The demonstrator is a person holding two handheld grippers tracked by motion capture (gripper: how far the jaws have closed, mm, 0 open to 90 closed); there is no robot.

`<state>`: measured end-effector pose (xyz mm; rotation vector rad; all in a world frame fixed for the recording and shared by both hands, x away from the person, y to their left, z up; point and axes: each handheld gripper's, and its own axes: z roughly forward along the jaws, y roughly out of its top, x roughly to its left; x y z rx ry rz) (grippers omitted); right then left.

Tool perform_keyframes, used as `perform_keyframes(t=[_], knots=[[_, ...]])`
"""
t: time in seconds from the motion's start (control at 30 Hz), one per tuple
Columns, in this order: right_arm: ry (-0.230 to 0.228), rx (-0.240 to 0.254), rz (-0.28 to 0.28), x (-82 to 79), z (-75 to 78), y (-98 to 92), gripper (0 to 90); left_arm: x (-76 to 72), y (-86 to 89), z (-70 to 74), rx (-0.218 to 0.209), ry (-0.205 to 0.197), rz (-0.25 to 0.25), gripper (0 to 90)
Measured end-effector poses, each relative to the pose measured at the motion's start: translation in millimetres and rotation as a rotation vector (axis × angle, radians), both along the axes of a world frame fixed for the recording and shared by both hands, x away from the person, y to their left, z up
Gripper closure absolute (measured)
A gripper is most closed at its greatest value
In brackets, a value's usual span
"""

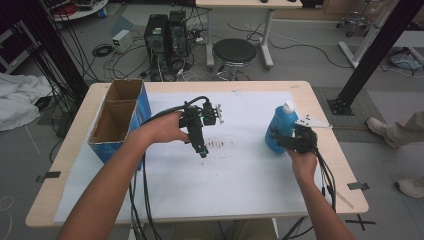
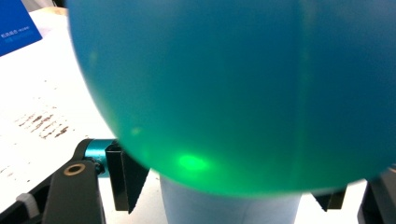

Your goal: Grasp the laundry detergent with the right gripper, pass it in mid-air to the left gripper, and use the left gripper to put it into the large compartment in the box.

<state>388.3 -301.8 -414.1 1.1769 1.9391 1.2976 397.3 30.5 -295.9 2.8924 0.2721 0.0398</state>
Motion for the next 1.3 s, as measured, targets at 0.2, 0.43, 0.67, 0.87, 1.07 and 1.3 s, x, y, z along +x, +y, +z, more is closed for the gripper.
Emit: perform_keyframes(t=[0.2, 0.43, 0.67, 0.87, 1.07, 1.3], knots=[[-0.010, -0.009, -0.006, -1.0, 0.8, -0.1, 32.3, 0.6, 0.8, -0.1, 0.000, 0.000, 0.000, 3.4], [-0.009, -0.014, -0.016, -0.4, 0.0, 0.7, 37.1, 0.5, 0.7, -0.3, 0.000, 0.000, 0.003, 3.4], [-0.012, -0.019, -0.007, -0.9, 0.1, 2.4, 42.8, 0.8, 0.5, -0.7, 0.001, 0.002, 0.003, 3.4], [-0.011, -0.017, -0.003, -1.2, 0.5, 2.2, 44.7, 0.5, 1.2, -0.1, -0.003, 0.001, 0.006, 3.4], [0.002, -0.037, 0.059, -2.3, 7.5, 1.0, 45.6, 0.6, 3.7, 2.3, -0.018, -0.002, 0.015, 3.4], [-0.001, -0.017, 0.143, -8.5, 28.8, -8.1, 45.5, 0.0, 3.6, 5.8, -0.028, -0.009, 0.014, 3.4]])
